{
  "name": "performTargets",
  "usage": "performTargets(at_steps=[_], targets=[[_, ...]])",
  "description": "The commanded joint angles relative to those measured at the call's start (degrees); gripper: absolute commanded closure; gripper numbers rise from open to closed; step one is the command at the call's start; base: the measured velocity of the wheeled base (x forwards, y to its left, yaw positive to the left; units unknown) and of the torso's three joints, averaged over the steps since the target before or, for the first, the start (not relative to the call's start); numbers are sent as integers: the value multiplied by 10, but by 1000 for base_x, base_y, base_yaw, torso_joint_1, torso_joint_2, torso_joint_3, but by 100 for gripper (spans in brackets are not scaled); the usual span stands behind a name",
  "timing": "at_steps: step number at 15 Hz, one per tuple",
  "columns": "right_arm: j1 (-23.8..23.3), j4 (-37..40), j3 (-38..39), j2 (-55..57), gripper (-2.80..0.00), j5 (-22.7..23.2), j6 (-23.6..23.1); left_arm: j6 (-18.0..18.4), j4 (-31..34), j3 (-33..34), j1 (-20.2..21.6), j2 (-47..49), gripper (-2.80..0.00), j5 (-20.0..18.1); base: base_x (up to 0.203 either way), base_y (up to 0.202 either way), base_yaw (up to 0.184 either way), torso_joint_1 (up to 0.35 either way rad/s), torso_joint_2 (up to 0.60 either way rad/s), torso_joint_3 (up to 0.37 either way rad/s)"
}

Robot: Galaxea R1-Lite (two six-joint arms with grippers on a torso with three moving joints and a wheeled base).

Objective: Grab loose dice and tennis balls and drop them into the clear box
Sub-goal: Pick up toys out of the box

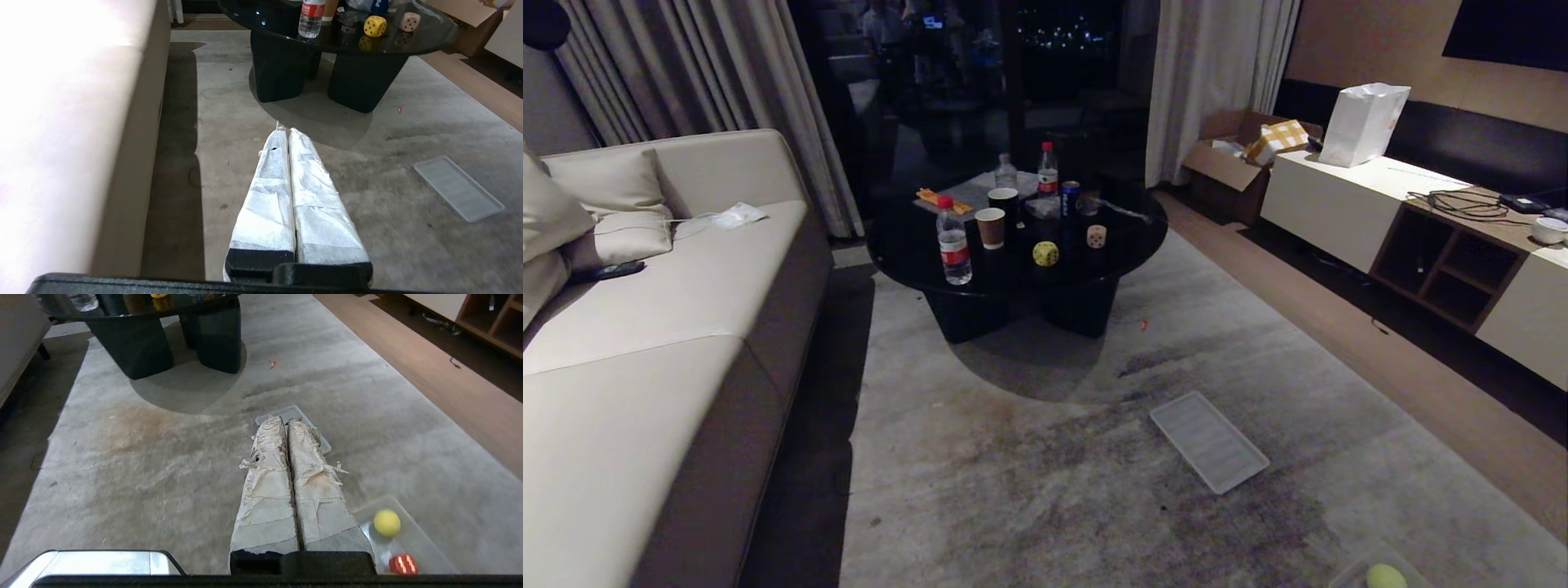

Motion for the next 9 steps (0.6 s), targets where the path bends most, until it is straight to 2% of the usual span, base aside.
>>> performTargets(at_steps=[1,9], targets=[[0,0,0,1,0,-1,0,1,0,1,0,1,0,0,185,0,2,2,2,2],[0,0,0,1,0,-1,1,1,0,1,0,1,0,0,185,0,0,3,3,3]])
